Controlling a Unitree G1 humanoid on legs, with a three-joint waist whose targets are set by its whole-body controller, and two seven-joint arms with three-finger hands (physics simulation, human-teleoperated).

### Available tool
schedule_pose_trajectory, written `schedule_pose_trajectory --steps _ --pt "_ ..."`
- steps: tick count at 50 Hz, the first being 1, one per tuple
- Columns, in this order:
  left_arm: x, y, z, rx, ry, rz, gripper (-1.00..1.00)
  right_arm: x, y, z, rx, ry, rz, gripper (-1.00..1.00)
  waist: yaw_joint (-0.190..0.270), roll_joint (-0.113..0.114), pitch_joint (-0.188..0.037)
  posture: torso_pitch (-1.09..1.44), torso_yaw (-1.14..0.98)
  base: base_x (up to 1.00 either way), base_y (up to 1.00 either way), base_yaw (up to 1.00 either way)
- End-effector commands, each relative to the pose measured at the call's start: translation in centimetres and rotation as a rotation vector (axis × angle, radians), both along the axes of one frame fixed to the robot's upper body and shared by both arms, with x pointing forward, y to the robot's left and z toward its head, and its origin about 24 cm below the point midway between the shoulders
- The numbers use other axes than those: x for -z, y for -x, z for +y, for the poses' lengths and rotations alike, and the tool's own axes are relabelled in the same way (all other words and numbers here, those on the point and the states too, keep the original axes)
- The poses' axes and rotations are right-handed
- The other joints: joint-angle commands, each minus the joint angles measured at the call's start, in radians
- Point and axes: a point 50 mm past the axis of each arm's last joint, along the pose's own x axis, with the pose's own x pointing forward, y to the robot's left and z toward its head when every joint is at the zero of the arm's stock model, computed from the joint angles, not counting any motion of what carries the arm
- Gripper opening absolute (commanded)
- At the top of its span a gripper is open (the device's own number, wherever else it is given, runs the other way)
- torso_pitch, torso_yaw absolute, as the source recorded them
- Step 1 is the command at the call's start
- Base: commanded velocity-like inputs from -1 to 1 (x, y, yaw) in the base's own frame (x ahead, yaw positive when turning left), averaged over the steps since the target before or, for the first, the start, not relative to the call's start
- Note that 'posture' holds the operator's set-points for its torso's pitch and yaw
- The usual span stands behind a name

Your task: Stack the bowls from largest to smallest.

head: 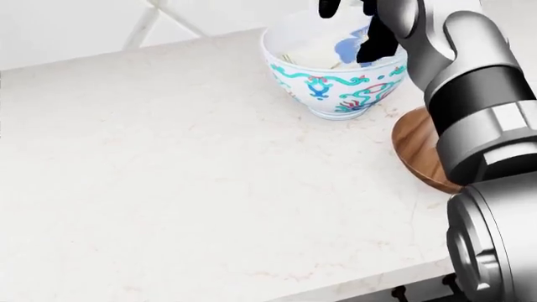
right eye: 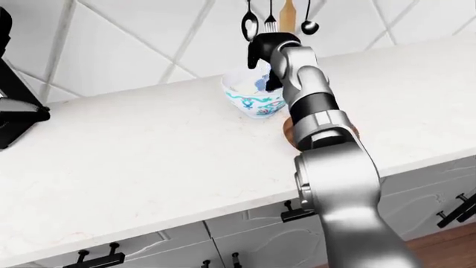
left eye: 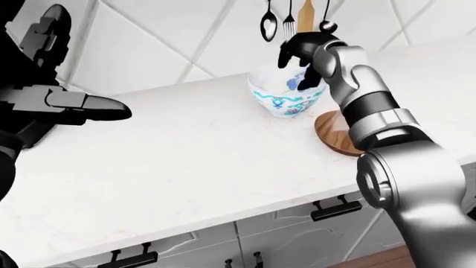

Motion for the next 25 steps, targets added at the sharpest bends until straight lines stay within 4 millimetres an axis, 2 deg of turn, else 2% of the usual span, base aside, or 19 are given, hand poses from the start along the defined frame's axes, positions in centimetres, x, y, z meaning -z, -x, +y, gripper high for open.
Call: schedule_pose_trajectory --steps 1,3,7,11,14,19,25 --pt "-1.1 0.5 0.2 -0.018 -0.003 -0.065 1.00 -3.2 0.4 0.4 -0.019 -0.010 -0.103 0.15 -0.001 0.000 -0.019 -0.22 -0.09 0.00 0.00 0.00" --pt "-1.2 0.5 0.2 -0.018 -0.004 -0.067 1.00 -3.7 0.5 0.4 -0.020 -0.011 -0.110 0.16 -0.001 -0.001 -0.019 -0.22 -0.09 0.00 0.00 0.00" --pt "-1.3 0.6 0.1 -0.017 -0.002 -0.067 1.00 -6.1 1.1 -0.1 -0.019 -0.016 -0.145 0.15 0.000 -0.001 -0.017 -0.22 -0.09 0.00 0.00 0.00" --pt "-1.4 0.6 -0.1 -0.013 -0.001 -0.070 1.00 -8.6 2.0 -1.2 -0.028 -0.028 -0.190 0.15 0.001 -0.002 -0.012 -0.22 -0.09 0.00 0.00 0.00" --pt "-1.5 0.6 -0.3 -0.010 -0.001 -0.070 1.00 -9.3 2.8 -2.2 -0.037 -0.034 -0.203 0.15 0.002 -0.006 -0.008 -0.22 -0.09 0.00 0.00 0.00" --pt "-1.7 0.5 -0.4 -0.011 0.001 -0.073 1.00 -8.7 5.5 -4.0 -0.072 -0.057 -0.208 0.14 0.007 -0.020 -0.005 -0.22 -0.09 0.00 0.00 0.00" --pt "-1.9 0.6 -0.6 -0.011 0.003 -0.078 1.00 -7.2 11.7 -6.4 -0.101 -0.076 -0.232 0.18 0.011 -0.033 -0.005 -0.22 -0.09 0.00 0.00 0.00"
